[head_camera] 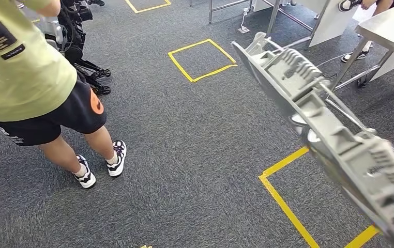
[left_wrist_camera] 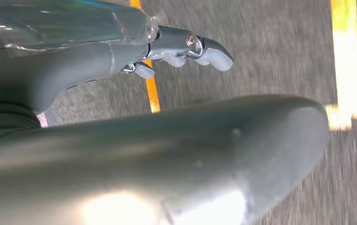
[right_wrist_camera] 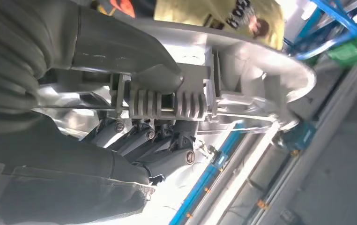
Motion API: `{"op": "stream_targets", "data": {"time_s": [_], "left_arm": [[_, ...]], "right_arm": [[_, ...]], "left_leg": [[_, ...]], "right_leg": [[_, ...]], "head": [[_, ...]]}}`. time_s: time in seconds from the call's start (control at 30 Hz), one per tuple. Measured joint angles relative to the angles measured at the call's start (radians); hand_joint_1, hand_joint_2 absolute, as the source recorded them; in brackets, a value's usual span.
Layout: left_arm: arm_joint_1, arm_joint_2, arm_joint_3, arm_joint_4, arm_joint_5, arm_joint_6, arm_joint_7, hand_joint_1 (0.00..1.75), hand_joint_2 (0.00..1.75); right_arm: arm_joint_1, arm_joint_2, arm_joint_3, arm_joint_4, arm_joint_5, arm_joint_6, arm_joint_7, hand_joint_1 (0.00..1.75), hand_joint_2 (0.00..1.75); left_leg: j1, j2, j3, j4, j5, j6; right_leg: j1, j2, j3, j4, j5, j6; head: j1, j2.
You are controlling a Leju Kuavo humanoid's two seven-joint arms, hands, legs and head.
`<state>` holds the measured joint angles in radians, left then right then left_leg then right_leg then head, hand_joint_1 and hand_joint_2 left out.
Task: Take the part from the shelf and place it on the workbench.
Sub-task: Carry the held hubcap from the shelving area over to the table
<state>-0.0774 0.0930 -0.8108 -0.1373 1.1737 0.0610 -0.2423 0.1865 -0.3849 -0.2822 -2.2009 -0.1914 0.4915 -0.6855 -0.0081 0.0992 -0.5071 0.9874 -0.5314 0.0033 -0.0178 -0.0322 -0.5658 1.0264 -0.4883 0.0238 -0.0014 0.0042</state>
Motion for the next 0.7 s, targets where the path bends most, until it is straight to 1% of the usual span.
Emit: {"op": "stream_targets", "data": {"time_s": [0.03,0.07,0.1,0.13,0.17,0.2,0.23,0.27,0.3,0.33,0.37,0.4,0.43,0.47,0.5,0.53,0.57,0.6,0.63,0.67,0.7], "left_arm": [[-0.003,-0.004,0.0,-0.002,-0.002,-0.002,0.002,0.0,0.0],[-0.005,-0.008,0.0,-0.004,-0.001,-0.004,0.005,0.0,0.0],[-0.006,-0.011,0.0,-0.005,0.001,-0.007,0.007,0.0,0.0],[-0.005,-0.013,0.0,-0.005,0.005,-0.009,0.009,0.0,0.0],[-0.004,-0.015,0.0,-0.005,0.008,-0.01,0.009,0.0,0.0],[-0.001,-0.017,0.001,-0.005,0.011,-0.01,0.01,0.0,0.0],[0.002,-0.019,0.001,-0.005,0.014,-0.01,0.01,0.0,0.0],[0.004,-0.02,0.001,-0.005,0.016,-0.011,0.01,0.0,0.0],[0.006,-0.022,0.001,-0.005,0.018,-0.011,0.01,0.0,0.0],[0.007,-0.023,0.001,-0.005,0.019,-0.011,0.01,0.0,0.0],[0.007,-0.023,0.001,-0.005,0.02,-0.011,0.01,0.0,0.0],[0.006,-0.023,0.001,-0.005,0.021,-0.011,0.01,0.0,0.0],[0.006,-0.023,0.001,-0.005,0.022,-0.01,0.011,0.0,0.0],[0.006,-0.023,0.001,-0.004,0.022,-0.01,0.011,0.0,0.0],[0.006,-0.023,0.001,-0.004,0.023,-0.01,0.012,0.0,0.0],[0.006,-0.023,0.002,-0.004,0.025,-0.01,0.012,0.0,0.0],[0.006,-0.024,0.002,-0.004,0.027,-0.009,0.013,0.0,0.0],[0.006,-0.024,0.003,-0.004,0.029,-0.008,0.013,0.0,0.0],[0.006,-0.025,0.003,-0.004,0.03,-0.007,0.013,0.0,0.0],[0.007,-0.026,0.003,-0.004,0.03,-0.006,0.013,0.0,0.0],[0.007,-0.026,0.004,-0.004,0.03,-0.005,0.013,0.0,0.0]], "right_arm": [[-0.002,0.008,0.019,0.005,0.004,-0.006,0.0,1.75,1.75],[-0.006,0.011,0.032,0.008,-0.001,-0.012,0.0,1.75,1.75],[-0.012,0.013,0.041,0.011,-0.01,-0.016,0.0,1.75,1.75],[-0.024,0.014,0.051,0.015,-0.018,-0.018,0.001,1.75,1.75],[-0.038,0.014,0.062,0.02,-0.024,-0.02,0.003,1.75,1.75],[-0.053,0.015,0.075,0.026,-0.026,-0.024,0.007,1.75,1.75],[-0.067,0.016,0.089,0.034,-0.027,-0.031,0.011,1.75,1.75],[-0.08,0.016,0.104,0.042,-0.025,-0.04,0.016,1.75,1.75],[-0.09,0.016,0.118,0.051,-0.024,-0.05,0.02,1.75,1.75],[-0.1,0.016,0.133,0.059,-0.022,-0.059,0.023,1.75,1.75],[-0.11,0.015,0.147,0.067,-0.02,-0.066,0.025,1.75,1.75],[-0.121,0.015,0.16,0.074,-0.018,-0.072,0.026,1.75,1.75],[-0.13,0.015,0.171,0.081,-0.017,-0.076,0.027,1.75,1.75],[-0.138,0.015,0.181,0.087,-0.016,-0.08,0.027,1.75,1.75],[-0.144,0.015,0.19,0.093,-0.016,-0.083,0.027,1.75,1.75],[-0.15,0.015,0.199,0.099,-0.013,-0.085,0.027,1.75,1.75],[-0.155,0.016,0.21,0.105,-0.009,-0.085,0.027,1.75,1.75],[-0.162,0.017,0.223,0.113,-0.003,-0.086,0.027,1.75,1.75],[-0.172,0.018,0.238,0.122,0.005,-0.086,0.027,1.75,1.75],[-0.182,0.02,0.254,0.132,0.012,-0.086,0.027,1.75,1.75],[-0.191,0.022,0.27,0.142,0.018,-0.086,0.027,1.75,1.75]], "left_leg": [[0.001,0.003,0.0,0.0,0.0,-0.004],[0.003,-0.004,-0.002,0.004,-0.004,-0.009],[0.005,-0.021,-0.009,0.021,-0.017,-0.014],[0.008,-0.044,-0.027,0.059,-0.041,-0.018],[0.009,-0.07,-0.056,0.119,-0.072,-0.021],[0.01,-0.086,-0.093,0.192,-0.104,-0.021],[0.01,-0.094,-0.129,0.259,-0.127,-0.021],[0.01,-0.098,-0.152,0.298,-0.131,-0.019],[0.01,-0.1,-0.157,0.297,-0.116,-0.017],[0.01,-0.105,-0.14,0.253,-0.083,-0.014],[0.01,-0.118,-0.109,0.181,-0.042,-0.01],[0.01,-0.14,-0.075,0.108,-0.01,-0.006],[0.01,-0.156,-0.05,0.051,0.01,-0.004],[0.01,-0.168,-0.035,0.019,0.017,-0.002],[0.008,-0.168,-0.032,0.011,0.016,-0.001],[0.007,-0.157,-0.032,0.009,0.018,0.001],[0.008,-0.147,-0.032,0.006,0.021,0.006],[0.01,-0.136,-0.031,0.002,0.025,0.012],[0.011,-0.123,-0.031,-0.002,0.028,0.018],[0.012,-0.11,-0.031,-0.004,0.029,0.022],[0.011,-0.098,-0.032,-0.004,0.029,0.024]], "right_leg": [[0.001,0.007,-0.002,0.001,0.001,-0.007],[0.0,0.012,-0.003,0.0,0.003,-0.012],[-0.001,0.018,-0.004,-0.002,0.005,-0.018],[-0.003,0.024,-0.005,-0.003,0.008,-0.023],[-0.003,0.032,-0.007,-0.003,0.01,-0.028],[-0.003,0.042,-0.01,-0.003,0.011,-0.031],[-0.002,0.053,-0.012,-0.003,0.012,-0.033],[-0.001,0.064,-0.013,-0.003,0.013,-0.034],[0.0,0.075,-0.012,-0.003,0.014,-0.035],[0.001,0.086,-0.011,-0.003,0.014,-0.034],[0.001,0.096,-0.01,-0.003,0.015,-0.033],[0.002,0.106,-0.01,-0.002,0.015,-0.031],[0.003,0.115,-0.012,-0.001,0.016,-0.028],[0.002,0.123,-0.014,-0.001,0.018,-0.023],[0.001,0.131,-0.017,-0.002,0.02,-0.017],[-0.001,0.14,-0.02,-0.004,0.023,-0.01],[-0.003,0.141,-0.024,-0.002,0.023,-0.005],[-0.002,0.129,-0.032,0.01,0.015,0.0],[-0.001,0.108,-0.047,0.04,-0.004,0.004],[0.0,0.082,-0.071,0.09,-0.032,0.006],[0.001,0.061,-0.103,0.157,-0.065,0.009]], "head": [[0.0,0.0],[0.0,0.0],[-0.001,0.0],[-0.001,0.0],[-0.002,0.0],[-0.003,0.0],[-0.003,0.0],[-0.003,0.0],[-0.003,0.0],[-0.002,0.0],[-0.002,0.0],[-0.002,0.0],[-0.002,0.0],[-0.002,0.0],[-0.002,0.0],[-0.002,0.0],[-0.002,0.0],[0.0,0.0],[0.002,0.0],[0.004,0.0],[0.006,0.0]]}}
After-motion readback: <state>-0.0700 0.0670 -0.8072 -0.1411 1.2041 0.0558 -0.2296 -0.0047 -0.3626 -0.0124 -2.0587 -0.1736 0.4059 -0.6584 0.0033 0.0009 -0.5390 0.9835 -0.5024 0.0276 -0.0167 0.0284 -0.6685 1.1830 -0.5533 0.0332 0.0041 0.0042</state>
